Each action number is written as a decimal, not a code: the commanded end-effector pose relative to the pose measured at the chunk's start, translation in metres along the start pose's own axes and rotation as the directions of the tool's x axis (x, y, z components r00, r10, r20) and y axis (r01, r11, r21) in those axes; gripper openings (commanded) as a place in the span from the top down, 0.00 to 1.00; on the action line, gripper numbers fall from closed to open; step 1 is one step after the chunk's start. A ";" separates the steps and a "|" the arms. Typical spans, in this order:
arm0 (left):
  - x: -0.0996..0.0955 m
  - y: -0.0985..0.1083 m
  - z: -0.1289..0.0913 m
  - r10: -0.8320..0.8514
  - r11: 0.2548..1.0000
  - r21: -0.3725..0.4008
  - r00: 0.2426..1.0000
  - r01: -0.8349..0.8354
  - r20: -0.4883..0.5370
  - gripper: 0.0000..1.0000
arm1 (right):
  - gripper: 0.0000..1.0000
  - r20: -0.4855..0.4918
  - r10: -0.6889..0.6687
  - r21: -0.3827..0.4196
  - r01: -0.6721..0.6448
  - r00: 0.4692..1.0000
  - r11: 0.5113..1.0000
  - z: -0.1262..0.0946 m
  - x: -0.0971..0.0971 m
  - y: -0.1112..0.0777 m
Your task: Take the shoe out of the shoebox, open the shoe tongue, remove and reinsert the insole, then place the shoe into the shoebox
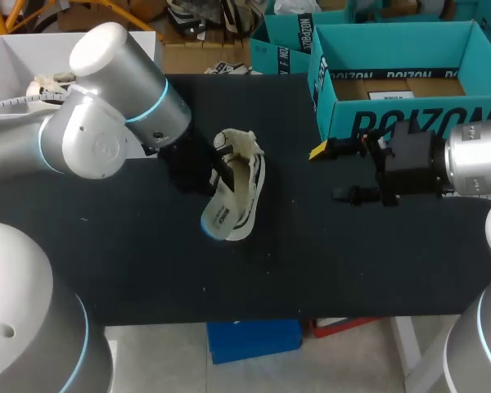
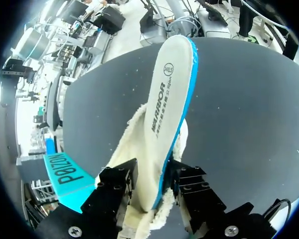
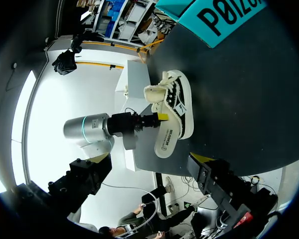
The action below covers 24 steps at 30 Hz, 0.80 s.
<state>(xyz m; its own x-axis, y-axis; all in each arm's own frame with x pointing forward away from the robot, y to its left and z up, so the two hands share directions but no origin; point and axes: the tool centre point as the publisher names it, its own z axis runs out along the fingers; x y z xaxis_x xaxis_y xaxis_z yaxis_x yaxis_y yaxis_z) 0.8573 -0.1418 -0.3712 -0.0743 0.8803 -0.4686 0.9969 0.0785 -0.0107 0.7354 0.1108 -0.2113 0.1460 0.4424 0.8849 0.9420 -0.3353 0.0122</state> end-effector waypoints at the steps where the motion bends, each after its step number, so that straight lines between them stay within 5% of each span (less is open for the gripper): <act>1: -0.003 0.000 0.003 0.003 1.000 -0.014 1.000 -0.003 0.001 1.00 | 0.00 0.000 0.000 0.000 0.000 1.000 1.000 0.001 0.000 0.000; 7: -0.007 -0.002 -0.002 -0.002 1.000 -0.013 0.999 0.003 0.040 1.00 | 0.00 0.000 0.000 0.000 0.000 1.000 1.000 0.001 0.000 0.000; 16: -0.011 -0.023 -0.015 -0.106 0.990 0.110 0.970 0.083 0.218 1.00 | 0.00 0.000 0.000 0.000 0.000 1.000 1.000 0.001 0.000 0.000; 24: -0.009 -0.040 -0.020 -0.141 0.983 0.152 0.951 0.101 0.277 1.00 | 0.00 0.000 0.000 0.000 0.000 1.000 1.000 0.001 0.000 0.000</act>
<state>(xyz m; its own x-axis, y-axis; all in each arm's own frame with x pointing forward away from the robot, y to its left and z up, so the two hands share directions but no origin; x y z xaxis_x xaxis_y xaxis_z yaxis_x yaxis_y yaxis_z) 0.8240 -0.1488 -0.3476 -0.2047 0.7269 -0.6555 0.9751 0.0928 -0.2016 0.7354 0.1108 -0.2113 0.1460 0.4424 0.8849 0.9420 -0.3353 0.0122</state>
